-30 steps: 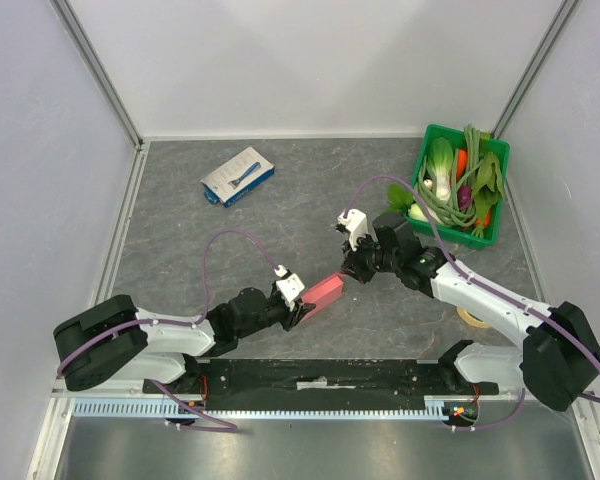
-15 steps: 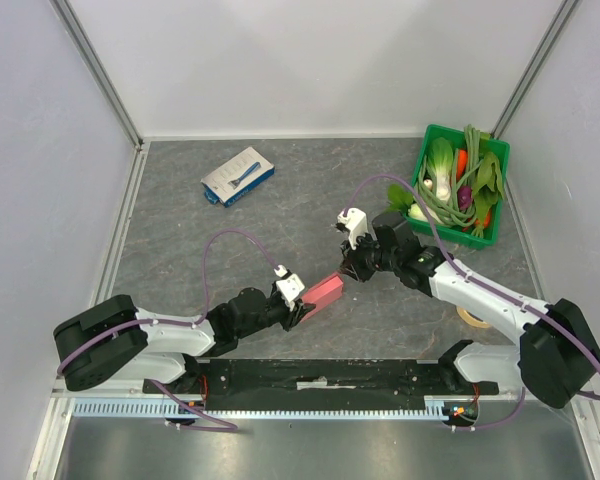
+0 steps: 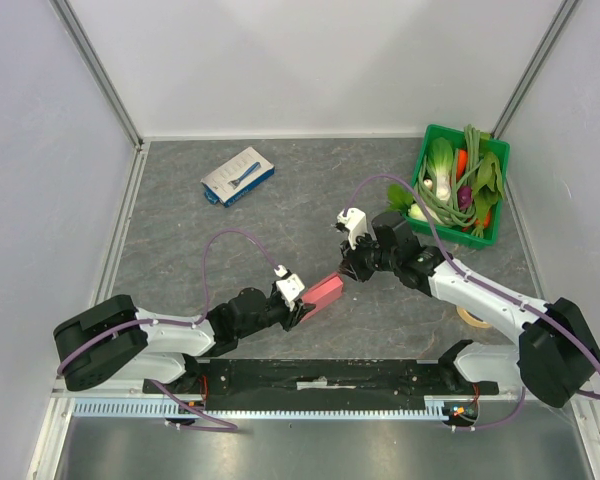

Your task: Fold the paper box

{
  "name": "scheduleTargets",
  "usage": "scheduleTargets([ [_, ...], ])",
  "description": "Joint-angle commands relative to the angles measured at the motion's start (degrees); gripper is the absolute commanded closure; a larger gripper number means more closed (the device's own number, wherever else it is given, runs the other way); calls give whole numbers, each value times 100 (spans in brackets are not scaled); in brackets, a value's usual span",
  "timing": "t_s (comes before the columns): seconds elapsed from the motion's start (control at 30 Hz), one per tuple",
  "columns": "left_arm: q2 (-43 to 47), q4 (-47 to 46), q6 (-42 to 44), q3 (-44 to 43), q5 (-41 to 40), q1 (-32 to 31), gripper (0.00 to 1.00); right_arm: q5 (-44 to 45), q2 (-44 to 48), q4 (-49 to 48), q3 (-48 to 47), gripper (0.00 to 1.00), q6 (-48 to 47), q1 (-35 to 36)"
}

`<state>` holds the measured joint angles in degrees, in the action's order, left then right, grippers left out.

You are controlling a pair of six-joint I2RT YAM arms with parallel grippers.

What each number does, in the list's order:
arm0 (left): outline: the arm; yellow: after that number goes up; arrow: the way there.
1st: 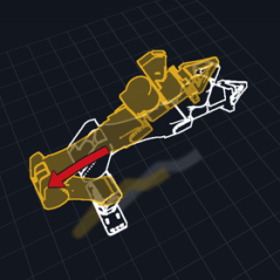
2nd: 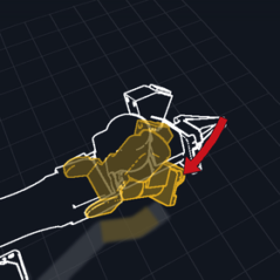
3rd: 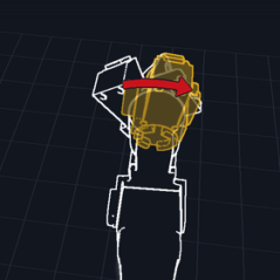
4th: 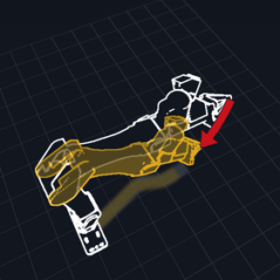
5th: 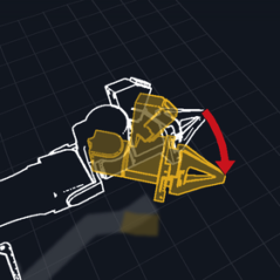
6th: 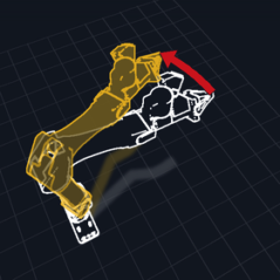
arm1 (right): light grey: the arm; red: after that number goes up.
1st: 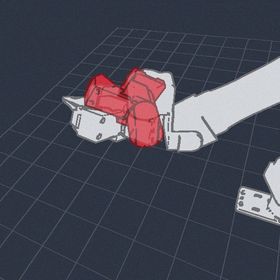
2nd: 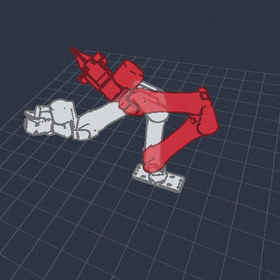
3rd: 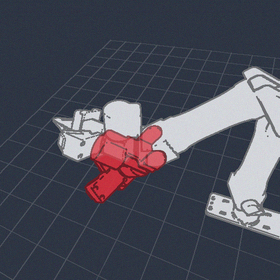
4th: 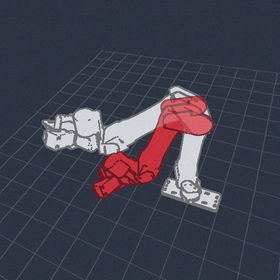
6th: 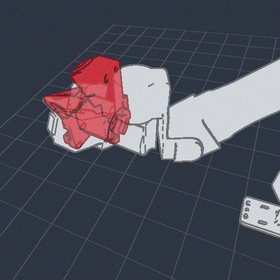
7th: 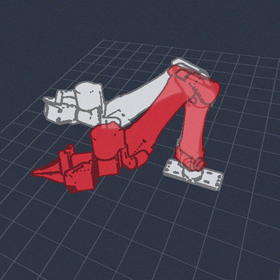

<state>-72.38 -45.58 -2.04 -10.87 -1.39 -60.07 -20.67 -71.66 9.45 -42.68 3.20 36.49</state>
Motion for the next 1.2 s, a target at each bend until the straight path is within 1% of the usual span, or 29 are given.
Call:
scheduleTargets([
  [0.0, 49, -267, 196, -38, -11, 22, 89, 36, -6, 4, 22, 73, 58, 69],
  [0.17, 66, -267, 196, -29, -2, 22, 89, 334, -6, 57, 22, 70, 58, 69],
  [0.37, 75, -267, 196, -38, -11, 22, 89, 72, -32, 30, 31, 72, 58, 60],
  [0.47, 75, -267, 196, -29, -19, 22, 89, -130, -24, -40, 75, 68, 58, 51],
  [0.6, 101, -267, 196, -11, -37, 22, 89, -280, -15, -75, 119, 70, 84, 60],
  [0.73, 101, -276, 196, -2, -37, 22, 89, -350, -6, -119, 181, 76, 128, 60],
  [0.83, 84, -293, 196, -3, -46, 22, 89, -350, 11, -128, 189, 71, 146, 69],
  [0.9, 75, -293, 196, -11, -37, 22, 89, -359, 29, -128, 198, 72, 163, 69],
  [1.07, 92, -293, 196, 6, -46, 22, 89, -377, 55, -110, 216, 78, 198, 60],
  [1.17, 84, -293, 196, -2, -55, 22, 89, -350, 161, -128, 225, 85, 198, 60],
])
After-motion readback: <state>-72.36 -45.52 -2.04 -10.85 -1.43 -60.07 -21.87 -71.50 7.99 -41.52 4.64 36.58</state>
